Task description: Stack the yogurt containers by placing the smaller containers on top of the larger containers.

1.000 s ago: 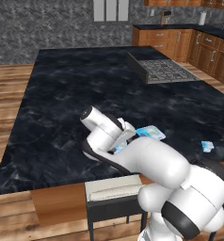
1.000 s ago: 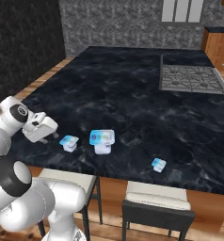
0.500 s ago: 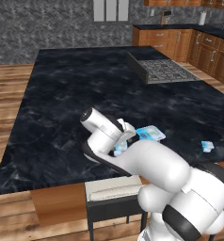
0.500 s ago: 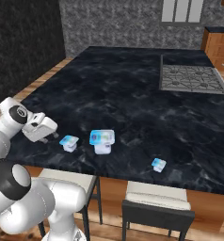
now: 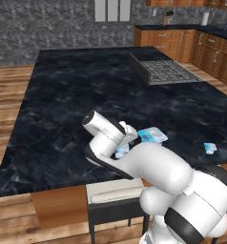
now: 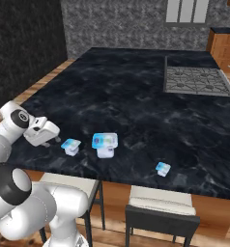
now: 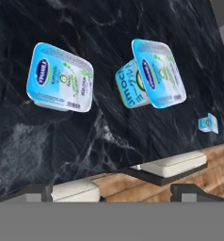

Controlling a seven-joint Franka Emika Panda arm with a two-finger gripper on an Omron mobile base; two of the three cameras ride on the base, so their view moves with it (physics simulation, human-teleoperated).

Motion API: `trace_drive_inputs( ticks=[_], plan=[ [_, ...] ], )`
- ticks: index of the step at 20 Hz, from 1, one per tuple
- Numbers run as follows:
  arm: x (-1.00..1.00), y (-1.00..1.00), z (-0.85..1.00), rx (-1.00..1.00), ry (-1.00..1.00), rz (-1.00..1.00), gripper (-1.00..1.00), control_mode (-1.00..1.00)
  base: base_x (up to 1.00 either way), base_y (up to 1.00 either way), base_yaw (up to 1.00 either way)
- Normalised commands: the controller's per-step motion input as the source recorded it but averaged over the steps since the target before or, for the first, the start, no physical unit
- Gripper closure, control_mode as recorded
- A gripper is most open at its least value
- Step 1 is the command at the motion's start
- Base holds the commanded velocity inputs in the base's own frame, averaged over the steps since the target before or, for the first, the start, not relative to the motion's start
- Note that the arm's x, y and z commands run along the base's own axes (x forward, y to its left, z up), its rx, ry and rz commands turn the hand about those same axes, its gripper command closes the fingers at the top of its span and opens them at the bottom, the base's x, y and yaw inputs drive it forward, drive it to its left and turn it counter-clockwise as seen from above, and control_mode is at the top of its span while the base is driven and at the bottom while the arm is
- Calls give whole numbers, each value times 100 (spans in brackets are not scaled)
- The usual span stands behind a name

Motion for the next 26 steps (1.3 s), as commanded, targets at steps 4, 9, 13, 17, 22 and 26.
trace_drive_inputs(
  ticks=[4, 9, 13, 17, 22, 26],
  plan=[
    [3, 0, -2, 0, 0, 0, -100, -100, 0, 0, 0],
    [12, 0, -2, 0, 0, 0, -100, -100, 0, 0, 0],
    [20, 0, -5, 0, 0, 0, -100, -100, 0, 0, 0],
    [19, 0, -15, 0, 0, 0, -100, -100, 0, 0, 0],
    [20, 0, -21, 0, 0, 0, -100, -100, 0, 0, 0],
    [19, 0, -17, 0, 0, 0, -100, -100, 0, 0, 0]
  ],
)
